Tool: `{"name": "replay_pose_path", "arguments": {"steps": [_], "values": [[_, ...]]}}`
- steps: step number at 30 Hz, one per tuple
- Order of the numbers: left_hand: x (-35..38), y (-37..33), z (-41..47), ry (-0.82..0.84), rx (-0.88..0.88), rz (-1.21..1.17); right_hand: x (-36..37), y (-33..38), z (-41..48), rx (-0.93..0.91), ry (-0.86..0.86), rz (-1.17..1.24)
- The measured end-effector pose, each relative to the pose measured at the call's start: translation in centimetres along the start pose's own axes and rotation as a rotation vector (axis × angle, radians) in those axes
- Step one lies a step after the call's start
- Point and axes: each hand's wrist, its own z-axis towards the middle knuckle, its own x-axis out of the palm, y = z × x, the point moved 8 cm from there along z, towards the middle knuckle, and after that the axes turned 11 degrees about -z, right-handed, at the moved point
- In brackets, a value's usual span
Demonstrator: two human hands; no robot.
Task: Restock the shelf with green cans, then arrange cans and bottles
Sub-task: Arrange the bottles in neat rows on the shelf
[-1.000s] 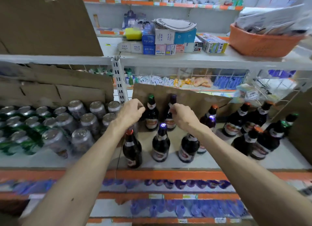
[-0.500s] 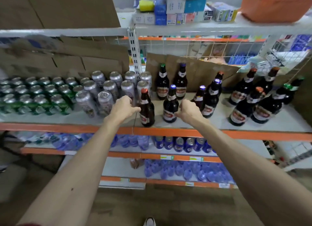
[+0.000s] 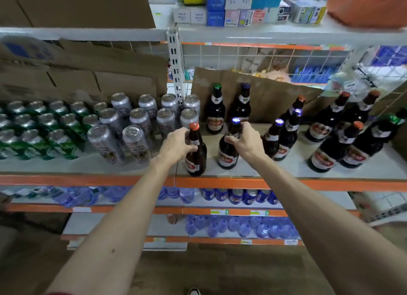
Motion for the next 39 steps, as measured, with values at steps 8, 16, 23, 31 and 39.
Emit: {"name": "replay_pose_path", "arguments": {"steps": [8, 16, 23, 31, 39], "values": [[0.6, 0.4, 1.9, 0.059, 0.058, -0.045, 0.1, 0.1, 1.4, 0.024, -0.121, -0.041], [0.3, -5.8, 5.0, -0.075, 0.092, 0.031, -3.0, 0.6, 5.2, 0.000, -0.110, -0.123], [1.3, -9.3, 9.0, -0.190, 0.028, 0.101, -6.7, 1.0, 9.7, -0.042, -0.098, -0.114], [3.0, -8.1, 11.3, -0.155, -0.035, 0.125, -5.7, -1.3, 12.4, 0.022, -0.044, -0.078], [3.1, -7.5, 12.7, -0.120, -0.022, 0.085, -3.7, -1.5, 13.0, 0.050, 0.014, -0.039]]}}
